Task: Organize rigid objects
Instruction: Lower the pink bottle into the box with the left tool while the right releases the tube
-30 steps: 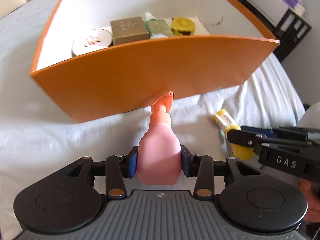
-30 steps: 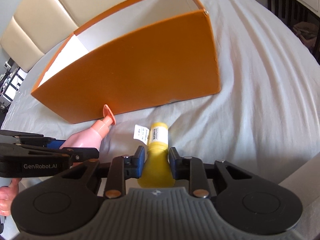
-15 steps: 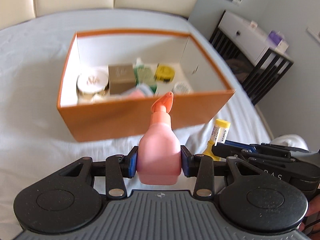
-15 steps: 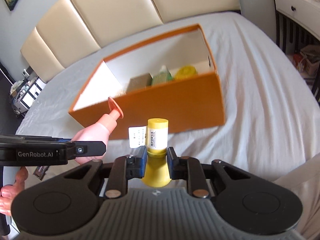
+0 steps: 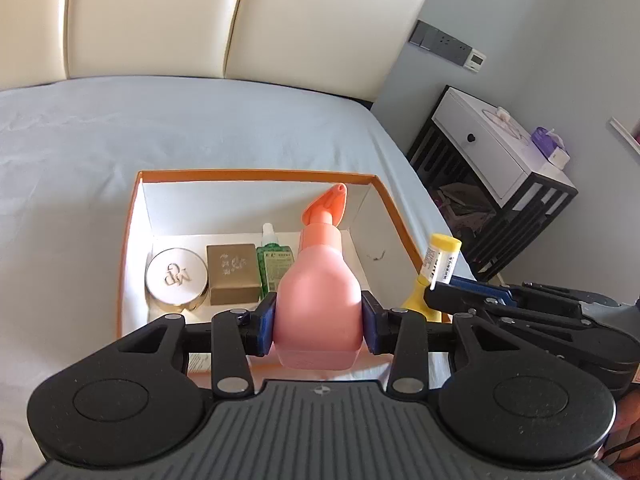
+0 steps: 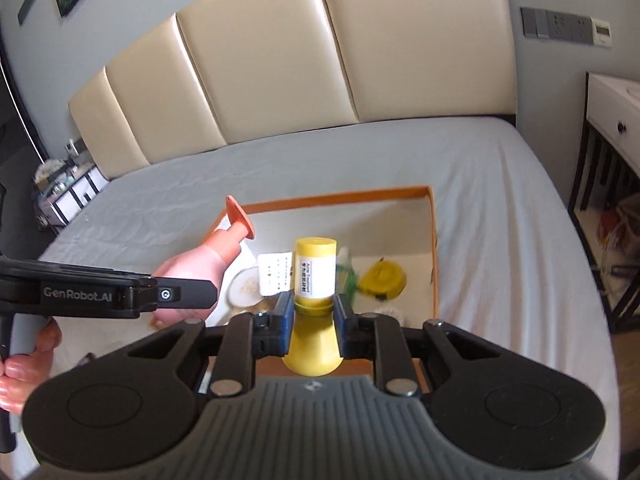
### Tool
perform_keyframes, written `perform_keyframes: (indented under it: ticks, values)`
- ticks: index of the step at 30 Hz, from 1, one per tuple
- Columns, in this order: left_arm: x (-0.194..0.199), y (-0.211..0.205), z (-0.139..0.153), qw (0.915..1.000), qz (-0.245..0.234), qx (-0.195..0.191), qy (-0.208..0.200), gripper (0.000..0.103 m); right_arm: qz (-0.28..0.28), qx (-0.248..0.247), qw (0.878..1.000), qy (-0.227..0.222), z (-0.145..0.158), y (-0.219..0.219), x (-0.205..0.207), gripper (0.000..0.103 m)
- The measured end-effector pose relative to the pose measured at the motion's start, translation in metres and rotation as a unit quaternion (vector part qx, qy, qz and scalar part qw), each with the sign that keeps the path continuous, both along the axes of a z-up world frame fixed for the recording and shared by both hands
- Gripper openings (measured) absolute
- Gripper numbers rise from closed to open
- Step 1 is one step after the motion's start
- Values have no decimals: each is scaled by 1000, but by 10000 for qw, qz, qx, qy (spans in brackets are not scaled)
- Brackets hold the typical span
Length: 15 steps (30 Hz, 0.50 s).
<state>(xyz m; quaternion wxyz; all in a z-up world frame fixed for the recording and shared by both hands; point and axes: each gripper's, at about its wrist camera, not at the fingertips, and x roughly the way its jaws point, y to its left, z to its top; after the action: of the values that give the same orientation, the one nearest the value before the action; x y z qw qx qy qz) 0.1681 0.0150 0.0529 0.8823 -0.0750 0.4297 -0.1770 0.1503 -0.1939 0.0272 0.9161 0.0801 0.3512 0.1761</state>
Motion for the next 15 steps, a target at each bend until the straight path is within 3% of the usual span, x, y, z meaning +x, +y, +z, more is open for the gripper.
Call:
perform_keyframes:
  ticks: [6, 10, 15]
  values:
    - [52, -12, -36, 9996, 50, 60, 287, 47, 134, -389, 9982, 440, -27, 15, 65, 20]
    - [79, -14, -58, 9991, 40, 51, 423, 47, 194, -472, 9939, 973, -52, 23, 105, 20]
    - [100, -13, -74, 9984, 58, 9, 554, 47, 157, -617, 9871, 1469, -78, 33, 136, 20]
